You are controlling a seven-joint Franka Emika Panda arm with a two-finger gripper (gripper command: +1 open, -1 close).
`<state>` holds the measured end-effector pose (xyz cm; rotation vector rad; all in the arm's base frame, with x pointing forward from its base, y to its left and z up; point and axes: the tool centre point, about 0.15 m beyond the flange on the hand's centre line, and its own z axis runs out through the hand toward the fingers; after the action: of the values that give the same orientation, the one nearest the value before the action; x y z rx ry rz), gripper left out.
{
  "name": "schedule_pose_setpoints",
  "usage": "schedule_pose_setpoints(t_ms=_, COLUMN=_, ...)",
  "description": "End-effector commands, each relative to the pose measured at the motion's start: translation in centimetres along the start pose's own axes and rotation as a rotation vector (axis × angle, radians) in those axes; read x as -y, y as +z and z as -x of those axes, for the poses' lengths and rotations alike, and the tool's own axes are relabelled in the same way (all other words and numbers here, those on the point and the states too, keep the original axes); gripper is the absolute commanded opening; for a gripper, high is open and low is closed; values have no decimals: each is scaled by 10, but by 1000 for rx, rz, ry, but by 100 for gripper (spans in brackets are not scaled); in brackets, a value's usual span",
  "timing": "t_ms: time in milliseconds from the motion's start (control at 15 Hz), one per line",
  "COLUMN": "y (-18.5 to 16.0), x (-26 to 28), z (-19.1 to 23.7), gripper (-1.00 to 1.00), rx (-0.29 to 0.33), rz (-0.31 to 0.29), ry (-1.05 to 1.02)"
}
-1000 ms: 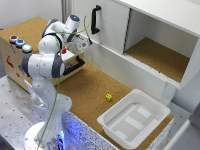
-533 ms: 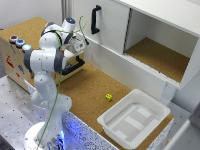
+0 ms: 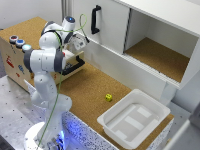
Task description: Store the grasped pink object in the drawer
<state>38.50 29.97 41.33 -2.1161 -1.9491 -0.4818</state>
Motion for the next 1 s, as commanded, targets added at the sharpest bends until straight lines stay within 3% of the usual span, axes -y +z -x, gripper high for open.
schedule_pose_setpoints(t_ms=0, y=-72, x=8, z=43, gripper=100, rx=-17, rz=112, ry=98)
schedule_pose_setpoints(t_ms=133, y=-81, x=11, z=54, gripper=100, rx=66, rz=200, ry=155)
schedule_pose_setpoints(t_ms=600, y=-92, x=9, z=109, gripper=100, rx=195, rz=318, ry=398)
schedule_pose_setpoints(t_ms=800, y=-91, x=16, z=136, gripper=100, rx=237, rz=303, ry=515)
schedule_pose_setpoints(t_ms=933, y=-99, x=24, z=143, gripper=100, rx=221, rz=275, ry=568)
